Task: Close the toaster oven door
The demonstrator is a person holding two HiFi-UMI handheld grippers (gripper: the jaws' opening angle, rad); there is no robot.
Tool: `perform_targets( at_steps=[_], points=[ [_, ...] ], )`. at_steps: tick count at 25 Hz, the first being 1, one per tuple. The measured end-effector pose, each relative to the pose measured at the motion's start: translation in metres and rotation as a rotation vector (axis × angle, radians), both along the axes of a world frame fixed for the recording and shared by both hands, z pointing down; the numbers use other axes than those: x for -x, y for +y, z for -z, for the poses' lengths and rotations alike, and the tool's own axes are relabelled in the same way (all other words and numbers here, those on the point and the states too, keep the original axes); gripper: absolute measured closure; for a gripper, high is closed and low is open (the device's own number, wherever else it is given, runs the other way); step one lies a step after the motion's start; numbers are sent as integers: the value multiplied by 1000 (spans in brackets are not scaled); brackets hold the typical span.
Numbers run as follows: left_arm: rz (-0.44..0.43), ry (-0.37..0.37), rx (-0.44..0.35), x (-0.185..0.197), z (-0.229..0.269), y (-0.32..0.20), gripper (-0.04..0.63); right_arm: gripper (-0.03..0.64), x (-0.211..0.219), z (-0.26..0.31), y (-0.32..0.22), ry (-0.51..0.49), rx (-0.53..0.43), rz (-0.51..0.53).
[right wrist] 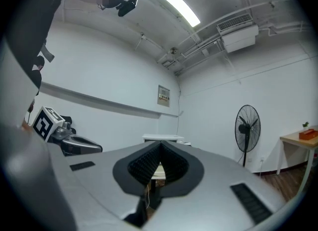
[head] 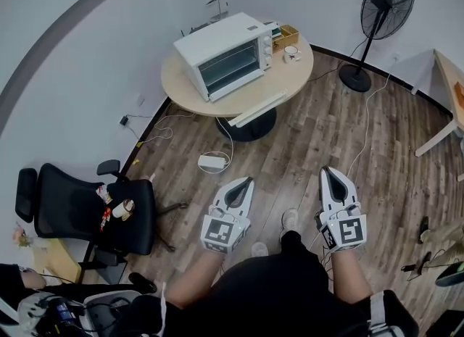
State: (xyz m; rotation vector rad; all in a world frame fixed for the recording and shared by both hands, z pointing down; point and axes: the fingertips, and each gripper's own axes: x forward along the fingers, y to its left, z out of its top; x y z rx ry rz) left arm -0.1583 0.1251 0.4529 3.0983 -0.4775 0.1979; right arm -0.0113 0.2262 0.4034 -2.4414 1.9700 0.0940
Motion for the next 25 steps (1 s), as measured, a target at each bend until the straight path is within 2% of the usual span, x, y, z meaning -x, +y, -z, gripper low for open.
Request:
perform_targets(
  at_steps=[9, 15, 20, 25],
  points=[
    [54, -4, -7, -62, 8, -28, 591, 618, -68, -4, -38, 0, 14, 62],
    [74, -19, -38, -103, 11, -49, 591, 618, -110, -8, -72, 8, 23, 129],
    [125, -33, -42, -128, 5, -72, 591, 618, -135, -10, -104, 41, 23, 212],
    [164, -45, -31, -147, 0, -91, 591, 618, -157, -16, -130, 1, 40, 282]
  ],
)
